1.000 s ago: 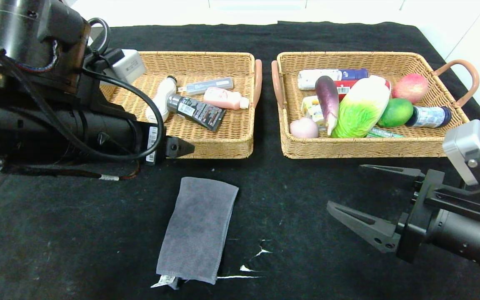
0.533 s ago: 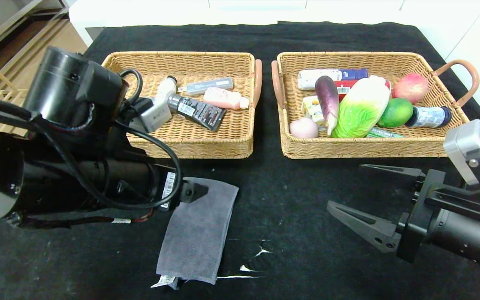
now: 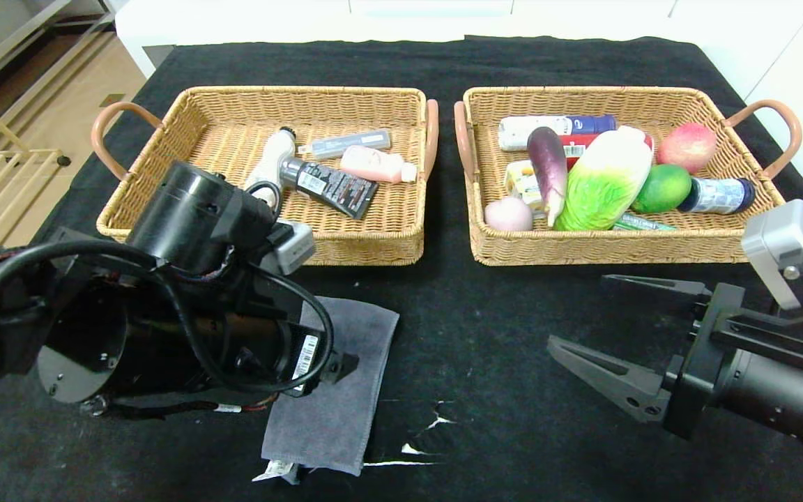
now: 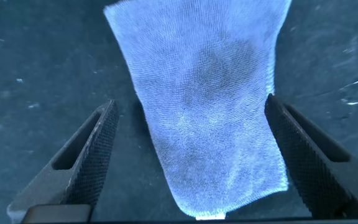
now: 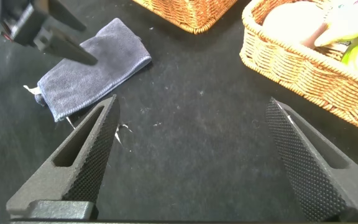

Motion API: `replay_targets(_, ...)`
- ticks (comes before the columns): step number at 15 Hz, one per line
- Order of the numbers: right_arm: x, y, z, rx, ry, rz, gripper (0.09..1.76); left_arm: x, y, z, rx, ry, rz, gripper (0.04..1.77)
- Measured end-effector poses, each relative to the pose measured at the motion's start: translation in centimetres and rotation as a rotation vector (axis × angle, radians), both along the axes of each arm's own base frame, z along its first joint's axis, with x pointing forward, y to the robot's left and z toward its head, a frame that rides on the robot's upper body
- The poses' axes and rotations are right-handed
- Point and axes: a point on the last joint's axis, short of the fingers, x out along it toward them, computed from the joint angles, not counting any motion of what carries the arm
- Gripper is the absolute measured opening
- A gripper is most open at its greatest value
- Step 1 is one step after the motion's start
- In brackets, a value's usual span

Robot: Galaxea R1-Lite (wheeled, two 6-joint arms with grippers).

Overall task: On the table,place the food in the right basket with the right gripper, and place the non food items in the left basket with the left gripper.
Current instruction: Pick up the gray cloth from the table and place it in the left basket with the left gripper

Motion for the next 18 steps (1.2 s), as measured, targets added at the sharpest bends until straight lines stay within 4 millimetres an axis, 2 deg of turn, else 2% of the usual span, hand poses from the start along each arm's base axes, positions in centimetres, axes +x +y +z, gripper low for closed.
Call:
replay_targets(8, 0.0, -0.1, 0.0, 0.000, 0.000, -0.003, 1.71, 1.3, -0.8, -2.1, 0.002, 0.002, 0.006, 1.71)
replay_targets(14, 0.1, 0.0, -0.1, -0.001, 0.003, -0.005, 1.71, 1.6, -0.7, -2.6, 0.013, 0.014, 0.010, 1.71)
replay_targets(15, 0.1, 0.0, -0.1, -0.001, 0.003, -0.005, 1.71, 1.6, -0.7, -2.6, 0.016, 0.016, 0.009, 1.66)
replay_targets(18, 0.1, -0.1, -0.1, -0.001, 0.003, -0.005, 1.71, 1.6, -0.7, -2.7, 0.020, 0.019, 0.008, 1.18)
